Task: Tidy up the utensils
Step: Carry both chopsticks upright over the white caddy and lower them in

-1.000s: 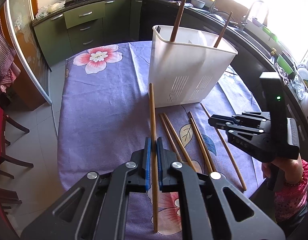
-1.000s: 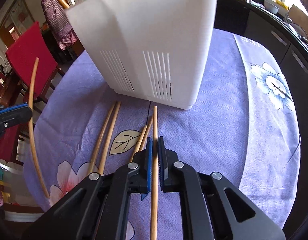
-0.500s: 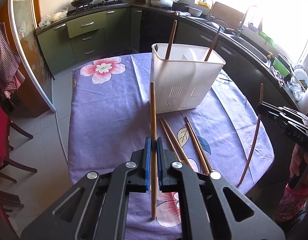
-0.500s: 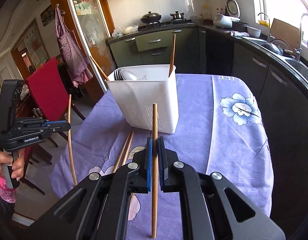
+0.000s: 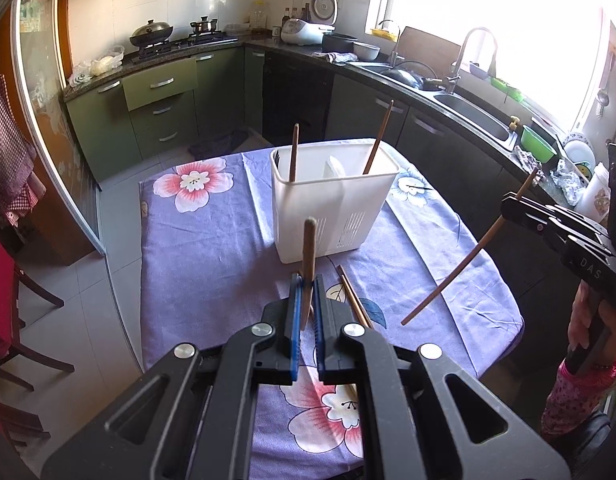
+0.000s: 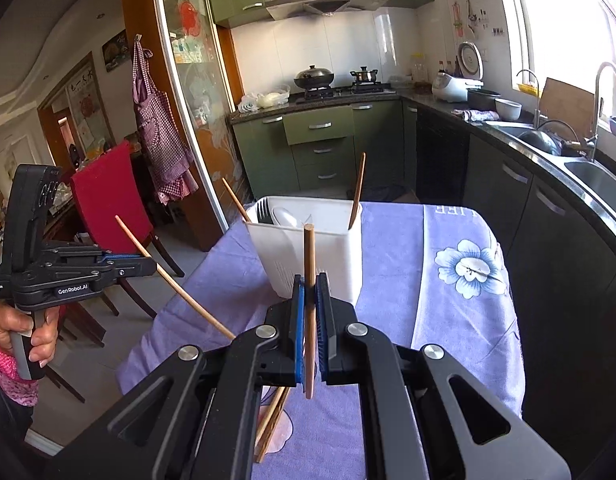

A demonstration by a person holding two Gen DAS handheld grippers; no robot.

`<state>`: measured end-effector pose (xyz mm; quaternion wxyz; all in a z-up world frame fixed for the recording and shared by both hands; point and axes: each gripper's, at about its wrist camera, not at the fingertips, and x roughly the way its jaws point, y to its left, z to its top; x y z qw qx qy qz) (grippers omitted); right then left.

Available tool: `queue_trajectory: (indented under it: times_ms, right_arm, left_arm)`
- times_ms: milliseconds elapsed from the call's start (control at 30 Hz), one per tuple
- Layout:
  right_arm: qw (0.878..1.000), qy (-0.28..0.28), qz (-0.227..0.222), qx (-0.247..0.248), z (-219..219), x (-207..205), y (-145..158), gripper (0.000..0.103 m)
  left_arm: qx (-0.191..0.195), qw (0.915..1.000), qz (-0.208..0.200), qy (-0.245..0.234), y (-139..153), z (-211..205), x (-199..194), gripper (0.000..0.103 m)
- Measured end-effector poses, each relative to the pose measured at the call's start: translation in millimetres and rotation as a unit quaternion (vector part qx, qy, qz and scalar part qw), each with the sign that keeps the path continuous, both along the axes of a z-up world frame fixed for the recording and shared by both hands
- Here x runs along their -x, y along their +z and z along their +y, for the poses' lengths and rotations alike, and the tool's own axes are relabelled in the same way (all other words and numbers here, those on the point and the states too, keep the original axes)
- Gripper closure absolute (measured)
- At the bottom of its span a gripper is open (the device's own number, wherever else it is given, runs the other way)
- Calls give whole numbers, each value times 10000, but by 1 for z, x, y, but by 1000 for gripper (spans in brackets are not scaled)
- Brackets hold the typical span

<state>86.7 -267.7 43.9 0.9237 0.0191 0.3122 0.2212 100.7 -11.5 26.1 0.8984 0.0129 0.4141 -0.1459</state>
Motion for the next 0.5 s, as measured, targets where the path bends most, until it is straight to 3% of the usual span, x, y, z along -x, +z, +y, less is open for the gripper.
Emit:
queue_trajectory:
  times_ms: [500]
  right_arm:
    - [9960, 56, -894, -30, 18, -40, 125, 97]
  left_arm:
    - [28, 9944, -1028, -238, 107, -42, -34, 97]
